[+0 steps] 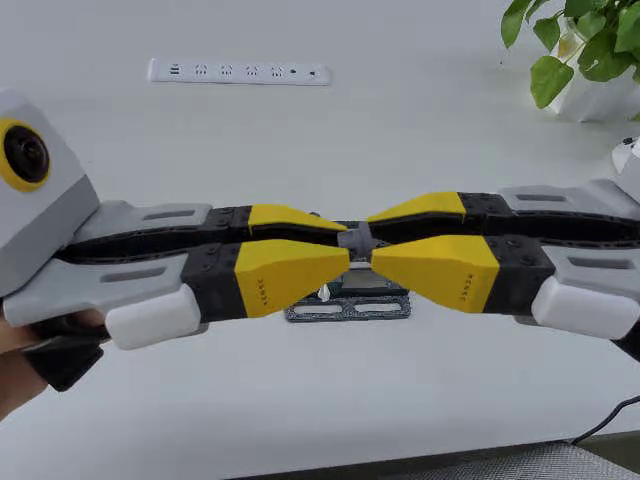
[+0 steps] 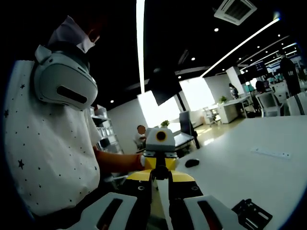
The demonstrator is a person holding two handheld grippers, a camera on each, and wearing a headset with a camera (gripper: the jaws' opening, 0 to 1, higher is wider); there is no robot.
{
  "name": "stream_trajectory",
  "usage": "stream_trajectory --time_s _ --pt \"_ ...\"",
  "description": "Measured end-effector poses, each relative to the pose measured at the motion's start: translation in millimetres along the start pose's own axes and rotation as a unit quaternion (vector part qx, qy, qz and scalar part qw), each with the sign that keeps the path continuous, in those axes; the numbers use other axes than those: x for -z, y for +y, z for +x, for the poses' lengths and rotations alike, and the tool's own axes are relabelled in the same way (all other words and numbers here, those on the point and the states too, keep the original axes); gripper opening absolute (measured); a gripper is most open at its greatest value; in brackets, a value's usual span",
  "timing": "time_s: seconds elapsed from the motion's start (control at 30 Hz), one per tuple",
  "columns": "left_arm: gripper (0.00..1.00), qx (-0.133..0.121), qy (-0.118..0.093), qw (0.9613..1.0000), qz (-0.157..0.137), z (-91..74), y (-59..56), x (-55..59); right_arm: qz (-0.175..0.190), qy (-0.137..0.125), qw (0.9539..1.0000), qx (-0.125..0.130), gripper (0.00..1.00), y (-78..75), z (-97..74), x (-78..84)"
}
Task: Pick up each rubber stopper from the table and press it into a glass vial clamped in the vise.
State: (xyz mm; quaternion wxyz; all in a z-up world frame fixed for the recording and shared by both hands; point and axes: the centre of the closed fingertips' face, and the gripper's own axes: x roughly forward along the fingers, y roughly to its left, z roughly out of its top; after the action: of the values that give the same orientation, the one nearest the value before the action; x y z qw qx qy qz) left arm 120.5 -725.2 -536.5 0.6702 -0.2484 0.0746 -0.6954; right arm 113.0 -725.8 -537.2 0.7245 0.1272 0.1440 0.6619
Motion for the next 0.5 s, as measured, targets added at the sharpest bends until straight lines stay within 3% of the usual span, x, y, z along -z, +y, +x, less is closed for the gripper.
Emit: stream_trajectory --time_s 0.5 --pt "0.04 -0.005 0.005 0.9999 0.010 -1.0 2.1 1.6 0.002 0.001 1.0000 0.005 0.07 -4.4 -0.9 2.1"
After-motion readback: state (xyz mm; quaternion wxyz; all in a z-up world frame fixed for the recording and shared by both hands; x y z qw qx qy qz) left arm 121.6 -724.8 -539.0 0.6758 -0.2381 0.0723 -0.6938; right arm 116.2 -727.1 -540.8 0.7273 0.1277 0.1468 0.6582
